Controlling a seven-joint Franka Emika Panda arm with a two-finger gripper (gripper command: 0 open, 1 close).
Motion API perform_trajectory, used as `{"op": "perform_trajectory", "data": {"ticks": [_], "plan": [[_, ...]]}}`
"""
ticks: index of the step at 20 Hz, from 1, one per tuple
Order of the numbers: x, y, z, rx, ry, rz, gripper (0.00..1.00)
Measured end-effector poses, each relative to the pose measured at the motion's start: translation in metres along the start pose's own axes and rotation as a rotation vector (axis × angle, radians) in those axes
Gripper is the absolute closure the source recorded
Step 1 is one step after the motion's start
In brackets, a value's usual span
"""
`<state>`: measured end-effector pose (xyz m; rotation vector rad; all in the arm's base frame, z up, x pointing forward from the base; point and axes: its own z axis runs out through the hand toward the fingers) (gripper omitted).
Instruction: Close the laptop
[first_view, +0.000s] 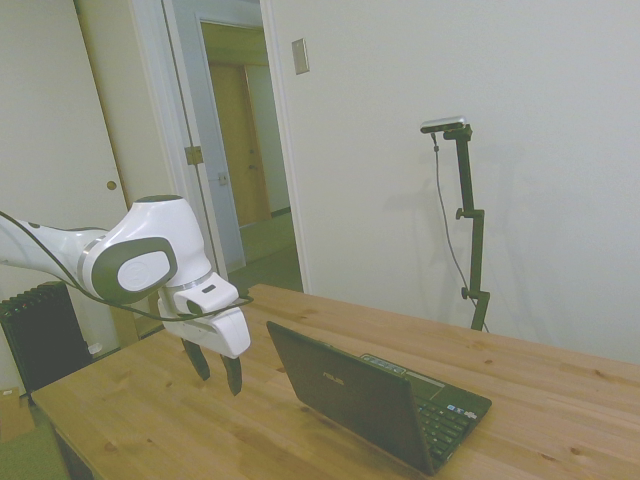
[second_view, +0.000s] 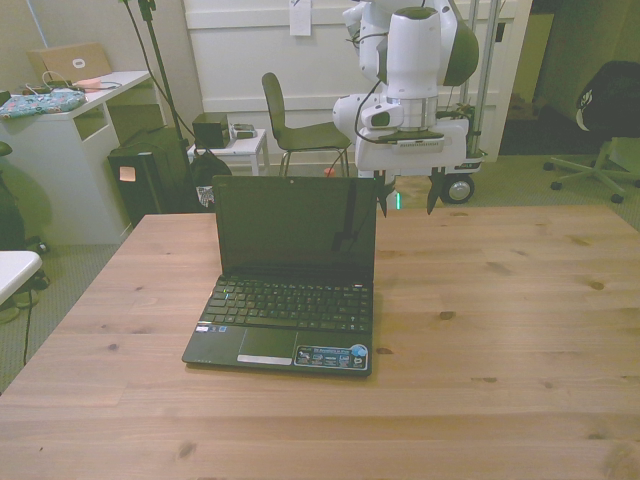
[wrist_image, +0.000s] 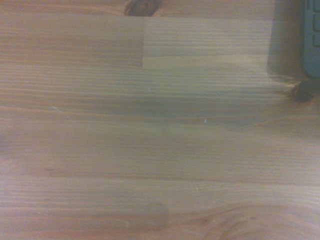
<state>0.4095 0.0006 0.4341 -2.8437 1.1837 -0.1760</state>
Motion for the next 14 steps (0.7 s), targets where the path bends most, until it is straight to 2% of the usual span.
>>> {"op": "perform_trajectory", "data": {"ticks": [8,11,14], "plan": [[-0.003,0.01,-0.014,-0.018,0.047,0.059,0.0],[0.008,0.031,-0.023,-0.019,0.059,0.105,0.0],[0.036,0.064,-0.034,-0.028,0.077,0.185,0.0]]}}
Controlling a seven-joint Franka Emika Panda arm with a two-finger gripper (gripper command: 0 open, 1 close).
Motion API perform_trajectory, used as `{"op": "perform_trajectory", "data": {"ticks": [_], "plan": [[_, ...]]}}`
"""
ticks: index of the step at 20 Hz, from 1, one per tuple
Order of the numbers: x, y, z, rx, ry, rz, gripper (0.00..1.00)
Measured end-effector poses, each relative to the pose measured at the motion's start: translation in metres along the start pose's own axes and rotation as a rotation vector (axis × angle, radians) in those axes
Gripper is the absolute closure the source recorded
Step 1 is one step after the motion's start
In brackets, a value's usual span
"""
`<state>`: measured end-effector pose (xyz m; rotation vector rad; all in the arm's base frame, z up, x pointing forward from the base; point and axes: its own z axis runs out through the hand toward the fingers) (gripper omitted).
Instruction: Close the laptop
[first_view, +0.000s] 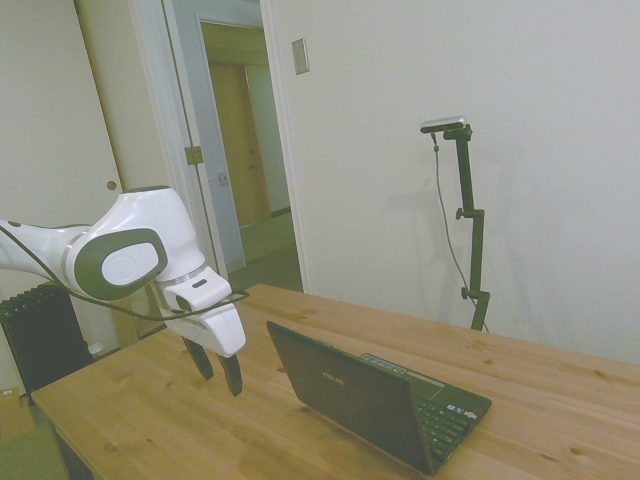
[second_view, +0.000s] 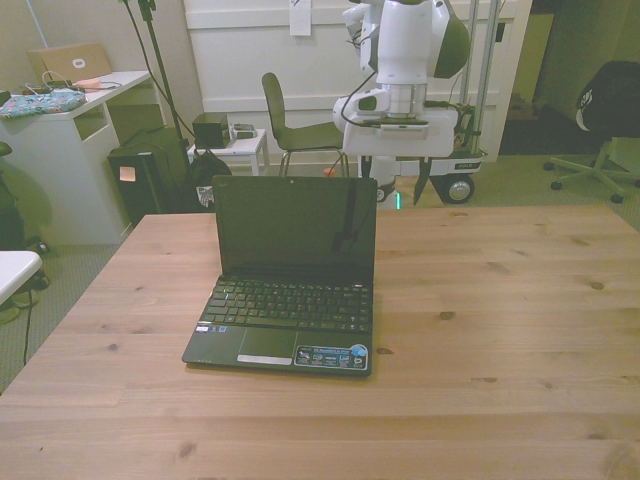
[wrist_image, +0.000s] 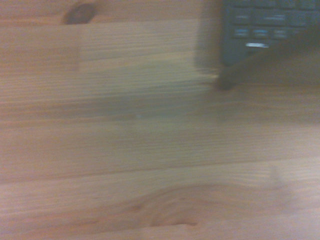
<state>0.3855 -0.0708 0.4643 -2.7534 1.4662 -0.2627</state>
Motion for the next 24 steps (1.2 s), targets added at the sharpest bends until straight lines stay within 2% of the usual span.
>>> {"op": "perform_trajectory", "data": {"ticks": [4,9,10,17,24], "plan": [[0.048,0.029,-0.016,0.004,0.02,0.065,0.0],[0.09,0.018,-0.015,-0.008,0.012,0.081,0.0],[0.093,0.014,-0.015,-0.015,0.006,0.077,1.0],[0.087,0.009,-0.033,-0.026,-0.004,0.058,1.0],[0.096,0.03,-0.043,-0.03,0.007,0.089,1.0]]}}
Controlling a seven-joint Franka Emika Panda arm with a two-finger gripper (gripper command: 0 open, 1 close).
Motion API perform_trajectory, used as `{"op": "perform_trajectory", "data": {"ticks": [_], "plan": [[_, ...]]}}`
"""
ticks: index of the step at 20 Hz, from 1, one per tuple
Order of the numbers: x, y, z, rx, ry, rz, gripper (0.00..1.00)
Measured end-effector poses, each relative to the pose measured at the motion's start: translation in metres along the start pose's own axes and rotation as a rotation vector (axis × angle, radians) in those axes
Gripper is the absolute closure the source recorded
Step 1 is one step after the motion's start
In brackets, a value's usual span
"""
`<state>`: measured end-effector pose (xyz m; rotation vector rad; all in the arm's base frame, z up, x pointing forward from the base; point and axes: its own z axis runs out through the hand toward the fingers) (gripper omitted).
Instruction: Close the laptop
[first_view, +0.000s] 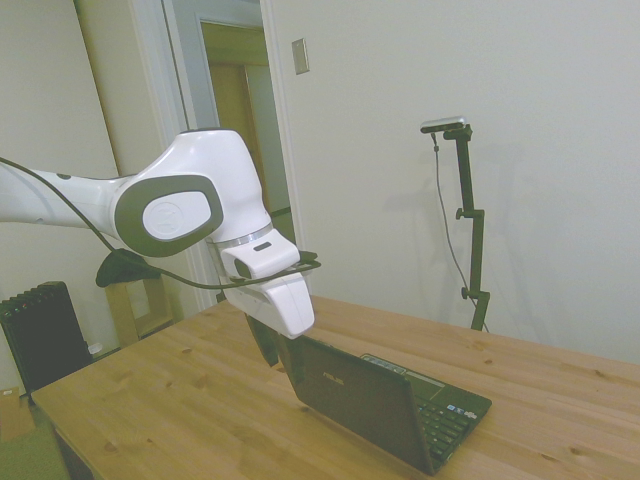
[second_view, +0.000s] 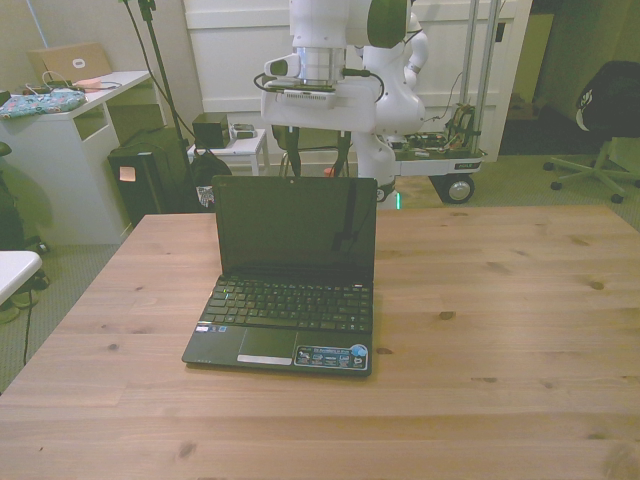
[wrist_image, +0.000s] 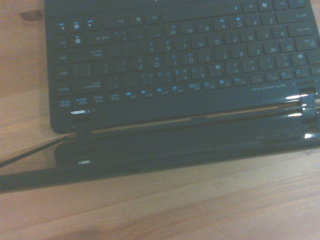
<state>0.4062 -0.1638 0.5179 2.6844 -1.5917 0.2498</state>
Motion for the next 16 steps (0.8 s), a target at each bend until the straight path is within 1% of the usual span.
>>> {"op": "perform_trajectory", "data": {"ticks": [6,11,16], "plan": [[0.02,0.005,0.009,-0.017,-0.004,0.02,1.0],[0.056,-0.018,0.015,-0.027,0.008,0.032,1.0],[0.091,-0.035,0.03,-0.047,0.007,0.049,1.0]]}}
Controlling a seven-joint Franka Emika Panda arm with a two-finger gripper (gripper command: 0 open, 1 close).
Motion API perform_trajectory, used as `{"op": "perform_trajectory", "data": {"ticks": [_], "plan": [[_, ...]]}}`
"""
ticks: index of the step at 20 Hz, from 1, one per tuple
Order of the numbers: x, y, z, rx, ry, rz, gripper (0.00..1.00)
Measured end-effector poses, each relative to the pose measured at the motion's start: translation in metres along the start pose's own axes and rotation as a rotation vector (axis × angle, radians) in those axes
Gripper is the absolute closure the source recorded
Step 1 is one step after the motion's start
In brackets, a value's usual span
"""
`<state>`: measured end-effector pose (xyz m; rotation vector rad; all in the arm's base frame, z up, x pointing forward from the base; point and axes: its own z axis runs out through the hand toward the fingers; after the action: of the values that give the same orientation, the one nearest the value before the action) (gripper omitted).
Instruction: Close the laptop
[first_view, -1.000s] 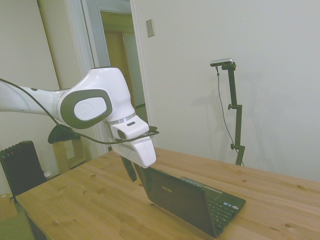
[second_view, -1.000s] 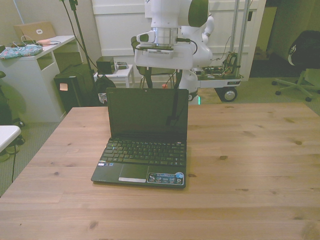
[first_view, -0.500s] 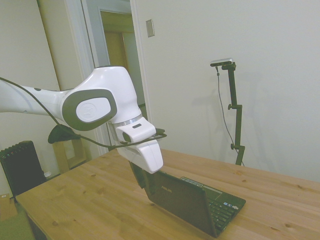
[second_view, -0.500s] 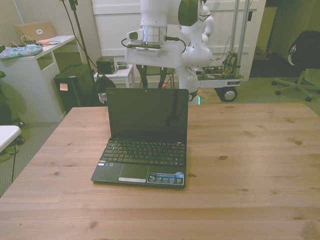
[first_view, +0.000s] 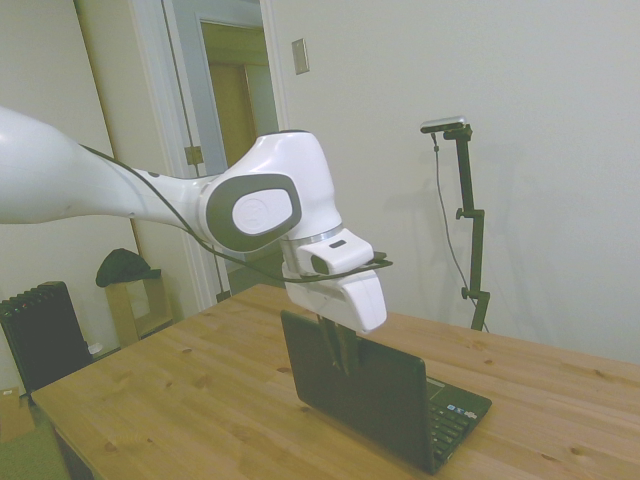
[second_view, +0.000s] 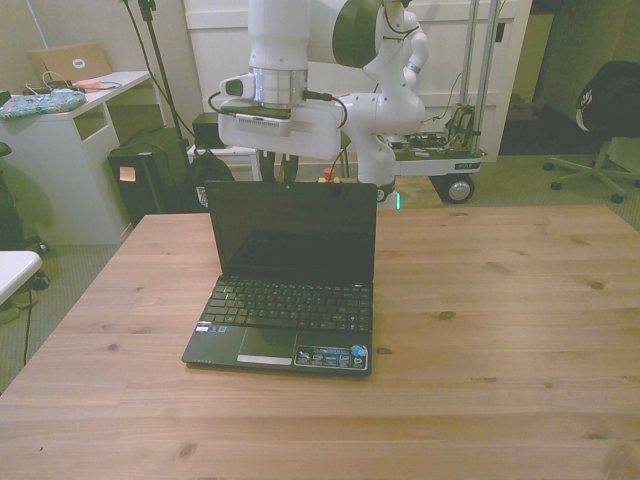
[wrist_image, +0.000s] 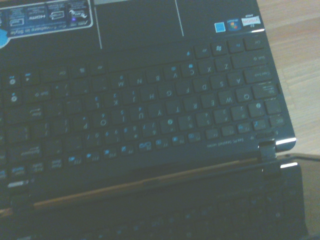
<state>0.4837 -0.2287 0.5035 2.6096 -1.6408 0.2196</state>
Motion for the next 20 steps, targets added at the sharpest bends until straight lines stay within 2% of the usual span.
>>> {"op": "perform_trajectory", "data": {"ticks": [6,10,16,20], "plan": [[0.054,-0.029,0.02,-0.016,0.007,0.023,1.0],[0.086,-0.071,0.052,-0.021,0.006,0.021,1.0],[0.103,-0.113,0.112,-0.06,-0.007,-0.001,1.0],[0.105,-0.119,0.118,-0.061,-0.003,-0.006,1.0]]}}
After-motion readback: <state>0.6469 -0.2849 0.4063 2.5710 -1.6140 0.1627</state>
